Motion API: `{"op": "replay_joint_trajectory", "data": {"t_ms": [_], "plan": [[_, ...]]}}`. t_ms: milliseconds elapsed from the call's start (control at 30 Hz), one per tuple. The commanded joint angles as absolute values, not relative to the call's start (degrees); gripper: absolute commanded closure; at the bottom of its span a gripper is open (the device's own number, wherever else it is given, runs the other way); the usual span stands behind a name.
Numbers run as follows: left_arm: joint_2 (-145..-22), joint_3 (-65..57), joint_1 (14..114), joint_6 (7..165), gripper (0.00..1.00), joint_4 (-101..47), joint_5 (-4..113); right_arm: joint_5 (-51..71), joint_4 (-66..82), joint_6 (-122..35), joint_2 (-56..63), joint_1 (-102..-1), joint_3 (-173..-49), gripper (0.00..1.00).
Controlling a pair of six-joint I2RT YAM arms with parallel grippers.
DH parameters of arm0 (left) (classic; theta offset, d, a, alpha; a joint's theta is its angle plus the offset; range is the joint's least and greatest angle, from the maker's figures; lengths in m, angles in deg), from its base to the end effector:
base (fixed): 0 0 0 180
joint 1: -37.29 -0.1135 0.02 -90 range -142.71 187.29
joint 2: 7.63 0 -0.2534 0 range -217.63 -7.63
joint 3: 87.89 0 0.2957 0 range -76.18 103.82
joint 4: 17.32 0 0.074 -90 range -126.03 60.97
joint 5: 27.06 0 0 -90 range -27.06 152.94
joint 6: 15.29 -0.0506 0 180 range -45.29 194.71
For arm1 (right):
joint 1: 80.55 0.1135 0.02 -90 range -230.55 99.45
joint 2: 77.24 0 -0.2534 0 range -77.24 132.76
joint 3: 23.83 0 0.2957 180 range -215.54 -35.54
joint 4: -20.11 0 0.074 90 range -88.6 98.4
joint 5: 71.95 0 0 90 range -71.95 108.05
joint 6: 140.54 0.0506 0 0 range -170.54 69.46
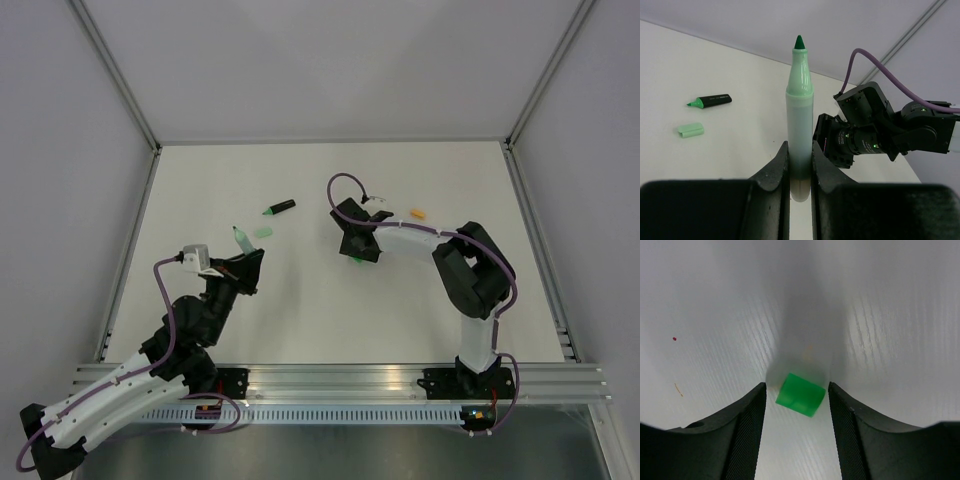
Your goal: Insert the pens into the pen caps
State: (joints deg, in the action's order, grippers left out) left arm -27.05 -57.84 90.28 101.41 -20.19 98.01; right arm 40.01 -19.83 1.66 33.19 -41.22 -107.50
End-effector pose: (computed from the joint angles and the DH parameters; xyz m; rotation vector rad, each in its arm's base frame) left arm 0.1352 -0.1310 0.2679 -0.1761 1.4877 -0.6921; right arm 0.3371 0.2518 0.1068 0.3930 2.5606 0.0320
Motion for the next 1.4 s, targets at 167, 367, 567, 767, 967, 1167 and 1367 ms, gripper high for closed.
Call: {"op": "replay_joint_trajectory", "data": {"t_ms": [167,367,567,767,967,1167,1367], "plan": [[-26.70,-58.17,90.20,102.83,0.98,-19.98,99.50,40.20,-17.44,-19.67,32.45,-40.03,-108.58,0.45],[-27.58,-58.08,90.20,102.66,0.98,-19.62,99.07,40.02,-17.44,-35.32,31.48,-40.12,-109.45,0.64],[-27.76,-58.17,90.20,102.75,0.98,-19.45,99.07,30.67,-15.42,-48.30,27.36,-40.12,-107.44,0.66],[-26.79,-58.17,90.20,102.74,0.98,-19.80,99.15,10.60,-13.40,-62.82,21.91,-40.12,-102.70,0.58],[-25.47,-58.25,90.20,102.75,0.98,-20.15,99.24,7.96,-13.84,-66.45,21.37,-40.03,-101.99,0.58],[-25.82,-58.52,90.20,102.83,0.98,-20.15,100.65,11.45,-14.71,-67.24,24.18,-36.70,-100.32,0.52],[-25.39,-58.69,90.20,102.92,0.98,-20.33,100.82,17.34,-15.86,-66.80,27.00,-34.32,-101.02,0.52]]}}
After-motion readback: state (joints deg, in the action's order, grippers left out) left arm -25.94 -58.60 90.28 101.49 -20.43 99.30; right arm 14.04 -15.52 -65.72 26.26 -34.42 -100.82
